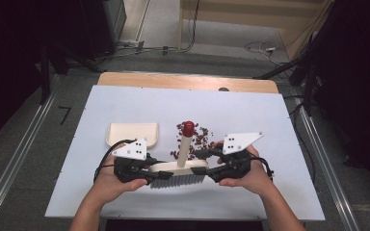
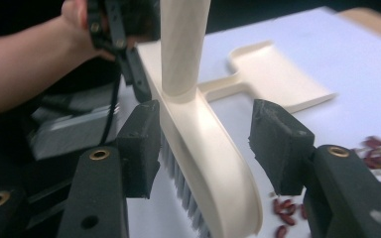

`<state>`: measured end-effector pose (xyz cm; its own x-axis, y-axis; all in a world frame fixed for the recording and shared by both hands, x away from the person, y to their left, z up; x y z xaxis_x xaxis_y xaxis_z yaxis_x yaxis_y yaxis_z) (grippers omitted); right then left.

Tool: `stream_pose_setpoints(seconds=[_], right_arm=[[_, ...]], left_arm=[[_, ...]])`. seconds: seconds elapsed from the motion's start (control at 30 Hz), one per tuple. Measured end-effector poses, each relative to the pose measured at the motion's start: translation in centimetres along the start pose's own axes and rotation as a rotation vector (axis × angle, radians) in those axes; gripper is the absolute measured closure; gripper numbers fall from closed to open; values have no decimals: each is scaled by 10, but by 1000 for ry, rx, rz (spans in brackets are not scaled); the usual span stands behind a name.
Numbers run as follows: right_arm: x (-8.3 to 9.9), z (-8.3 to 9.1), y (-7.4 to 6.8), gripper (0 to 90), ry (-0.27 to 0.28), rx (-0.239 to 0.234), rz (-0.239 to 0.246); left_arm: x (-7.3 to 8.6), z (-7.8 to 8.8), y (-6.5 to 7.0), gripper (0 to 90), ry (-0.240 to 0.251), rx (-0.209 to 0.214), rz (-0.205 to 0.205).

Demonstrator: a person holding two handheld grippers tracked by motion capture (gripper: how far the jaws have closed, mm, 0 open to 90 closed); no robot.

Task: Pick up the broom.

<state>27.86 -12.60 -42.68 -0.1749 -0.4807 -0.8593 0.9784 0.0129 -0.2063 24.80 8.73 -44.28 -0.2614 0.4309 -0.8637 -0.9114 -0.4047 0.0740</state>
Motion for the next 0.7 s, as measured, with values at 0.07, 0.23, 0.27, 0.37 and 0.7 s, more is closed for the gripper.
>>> stream_pose_setpoints(seconds=[0.07, 0.23, 0.27, 0.37, 0.7], right_arm=[[3, -6, -2, 478, -34, -35, 5], [7, -14, -5, 517, -63, -82, -3], [8, -16, -5, 527, -70, -89, -4], [10, -20, -7, 556, -81, -124, -9], [13, -26, -10, 581, -126, -152, 2]], left_arm=[[0, 0, 2, 682, -1, 20, -15], [1, -1, 5, 682, -6, 61, -21], [1, -1, 6, 682, -7, 71, -22], [2, 0, 6, 682, -15, 85, -23], [4, 2, 7, 682, -31, 111, -25]])
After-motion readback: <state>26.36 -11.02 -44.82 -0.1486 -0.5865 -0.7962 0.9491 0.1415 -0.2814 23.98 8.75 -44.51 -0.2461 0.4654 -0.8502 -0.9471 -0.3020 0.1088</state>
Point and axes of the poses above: each handheld gripper's, and its own axes: z roughly backward along the jaws, x roughly out of its underside, y roughly to its right, the point moved 5 cm from there along -z, roughly forward along the jaws, and after that the axes turned 10 degrees about -x, right-handed, at the moved point
